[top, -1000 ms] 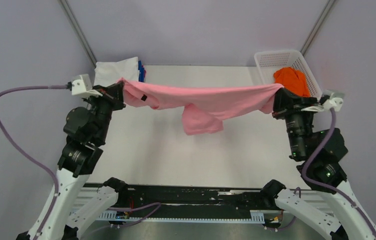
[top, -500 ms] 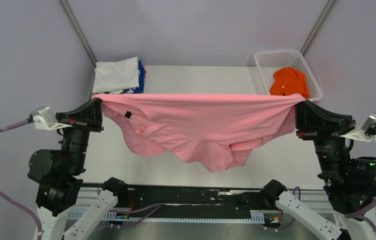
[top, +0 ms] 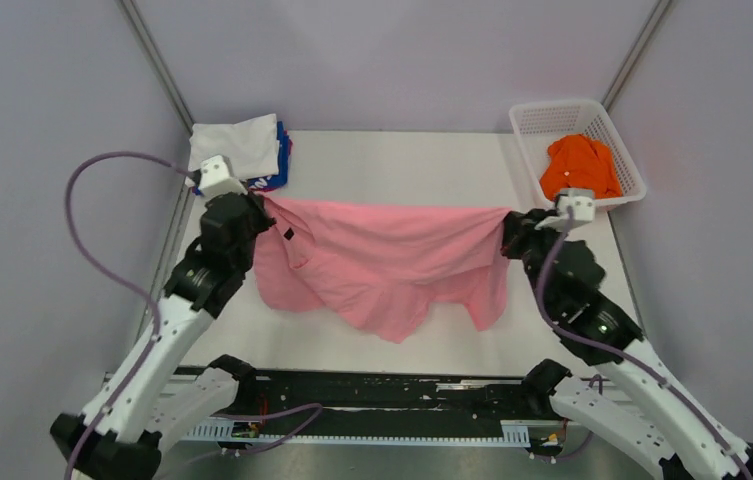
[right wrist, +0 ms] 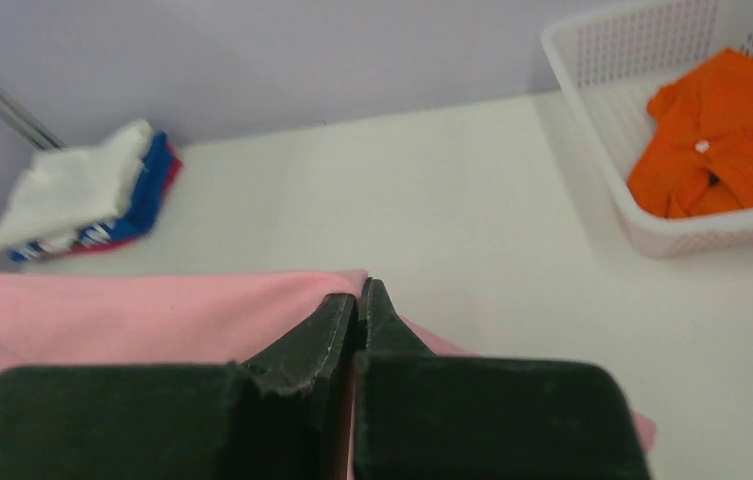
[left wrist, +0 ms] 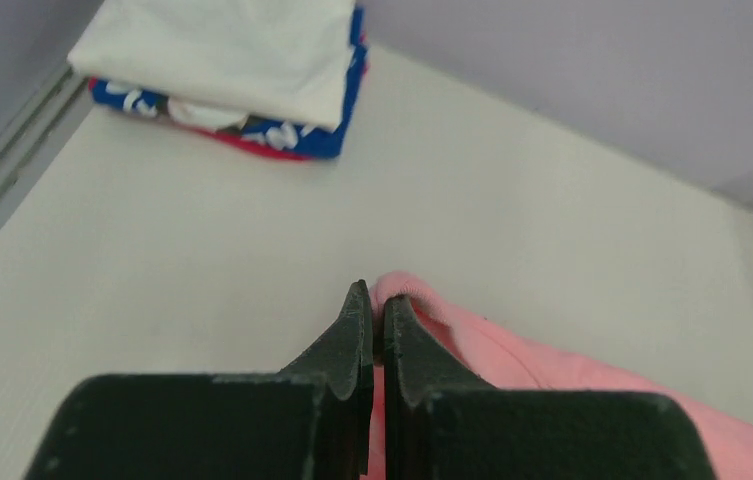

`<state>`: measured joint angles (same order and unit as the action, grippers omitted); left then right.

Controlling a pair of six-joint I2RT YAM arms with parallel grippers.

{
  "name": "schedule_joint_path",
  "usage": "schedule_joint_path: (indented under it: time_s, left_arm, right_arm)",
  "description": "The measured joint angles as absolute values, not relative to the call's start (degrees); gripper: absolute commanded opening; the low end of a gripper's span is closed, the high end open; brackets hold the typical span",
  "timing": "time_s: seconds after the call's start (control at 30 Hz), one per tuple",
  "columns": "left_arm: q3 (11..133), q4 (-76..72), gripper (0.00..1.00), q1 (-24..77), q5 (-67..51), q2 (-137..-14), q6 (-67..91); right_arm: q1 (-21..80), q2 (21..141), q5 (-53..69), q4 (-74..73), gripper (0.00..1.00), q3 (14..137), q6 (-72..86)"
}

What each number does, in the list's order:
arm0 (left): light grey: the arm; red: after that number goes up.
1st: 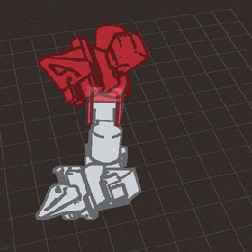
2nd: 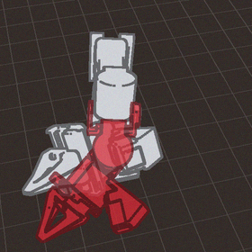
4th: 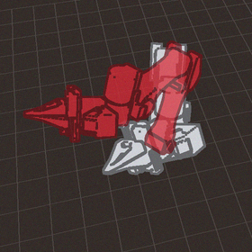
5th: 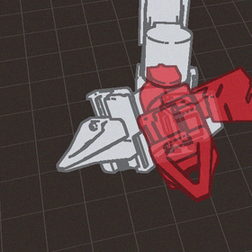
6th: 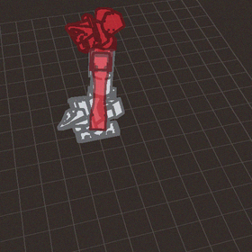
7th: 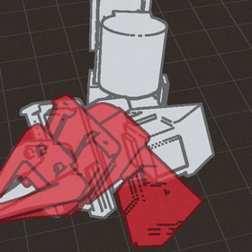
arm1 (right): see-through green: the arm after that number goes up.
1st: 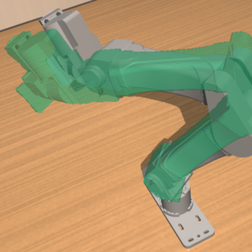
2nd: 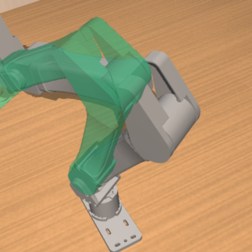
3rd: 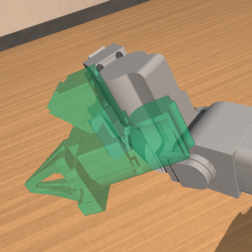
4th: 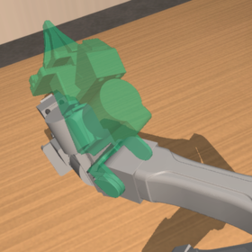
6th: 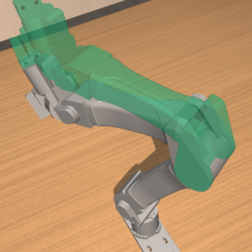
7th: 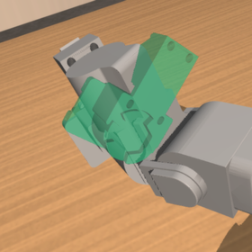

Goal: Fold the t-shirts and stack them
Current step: Flatten out the tshirt

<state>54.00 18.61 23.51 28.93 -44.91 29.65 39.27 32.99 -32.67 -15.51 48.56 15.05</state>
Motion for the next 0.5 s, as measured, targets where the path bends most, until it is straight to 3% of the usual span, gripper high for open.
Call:
schedule_joint_path:
  time_s: [0.23,0.5]
  left_arm:
    - [50.9,17.6,0.0,21.3,33.3,-71.3,30.0]
    - [62.2,14.8,0.0,15.5,32.9,-89.3,31.2]
  right_arm:
    - [33.1,55.4,-32.2,-17.9,0.0,44.3,18.8]
    - [23.4,71.3,-24.4,-9.5,0.0,46.5,17.6]
